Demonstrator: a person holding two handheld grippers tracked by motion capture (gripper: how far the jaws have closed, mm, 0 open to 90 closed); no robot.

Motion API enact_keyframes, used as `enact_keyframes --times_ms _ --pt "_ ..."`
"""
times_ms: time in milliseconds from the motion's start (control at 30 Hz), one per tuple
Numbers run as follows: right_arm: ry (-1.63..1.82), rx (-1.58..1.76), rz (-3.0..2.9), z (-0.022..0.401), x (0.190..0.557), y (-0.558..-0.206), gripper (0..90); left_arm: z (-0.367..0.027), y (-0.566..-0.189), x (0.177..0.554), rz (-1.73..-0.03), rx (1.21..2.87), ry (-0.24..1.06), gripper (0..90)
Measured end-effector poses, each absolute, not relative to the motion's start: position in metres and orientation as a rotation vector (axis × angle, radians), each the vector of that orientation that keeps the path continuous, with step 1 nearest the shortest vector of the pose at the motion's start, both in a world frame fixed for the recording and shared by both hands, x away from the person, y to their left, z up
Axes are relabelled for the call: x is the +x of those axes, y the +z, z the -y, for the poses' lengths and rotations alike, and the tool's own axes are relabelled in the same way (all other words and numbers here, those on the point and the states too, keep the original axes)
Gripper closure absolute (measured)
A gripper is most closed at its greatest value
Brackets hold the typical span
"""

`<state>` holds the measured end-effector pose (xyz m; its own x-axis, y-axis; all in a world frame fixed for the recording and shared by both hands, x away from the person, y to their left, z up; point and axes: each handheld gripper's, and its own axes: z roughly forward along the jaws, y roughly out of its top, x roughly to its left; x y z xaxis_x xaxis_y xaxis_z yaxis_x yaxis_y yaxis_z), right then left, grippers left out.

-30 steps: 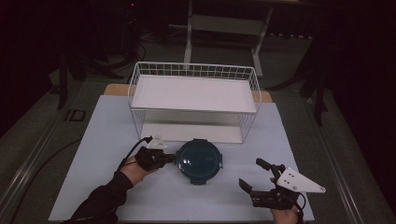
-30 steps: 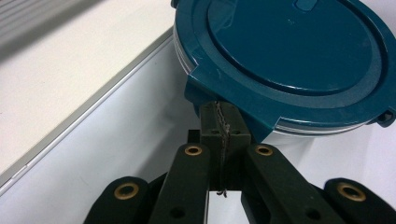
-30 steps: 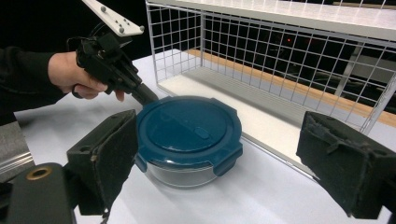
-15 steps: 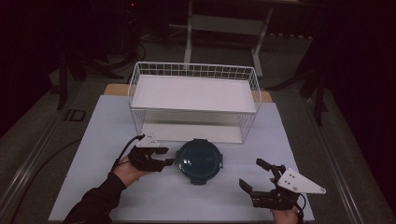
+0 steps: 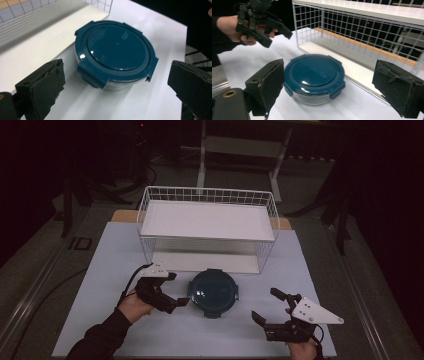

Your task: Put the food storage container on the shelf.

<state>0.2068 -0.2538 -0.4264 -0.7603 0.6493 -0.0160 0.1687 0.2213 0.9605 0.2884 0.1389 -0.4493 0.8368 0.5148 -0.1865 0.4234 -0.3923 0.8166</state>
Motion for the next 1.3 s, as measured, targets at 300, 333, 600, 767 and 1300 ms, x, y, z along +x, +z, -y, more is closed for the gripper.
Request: enact_keyframes --times_ms 300,333,600,767,1300 --pt "1.536 0.727 -2.056 0.248 0.21 -0.414 10.1 -0.134 -0.448 0.303 -0.817 1.985 0.072 1.1" --pt "1.539 0.728 -2.049 0.247 0.21 -0.413 10.1 -0.134 -0.45 0.306 -0.836 1.983 0.058 1.1" --pt "1.482 0.762 -1.982 0.248 0.209 -0.41 13.6 -0.137 -0.471 0.331 -1.045 1.942 -0.064 1.2" --pt "1.531 0.73 -1.974 0.249 0.208 -0.413 16.9 -0.138 -0.48 0.336 -1.097 1.939 -0.143 1.2" --pt "1.487 0.794 -1.989 0.242 0.209 -0.421 9.5 -0.135 -0.502 0.349 -1.248 1.868 -0.416 21.1"
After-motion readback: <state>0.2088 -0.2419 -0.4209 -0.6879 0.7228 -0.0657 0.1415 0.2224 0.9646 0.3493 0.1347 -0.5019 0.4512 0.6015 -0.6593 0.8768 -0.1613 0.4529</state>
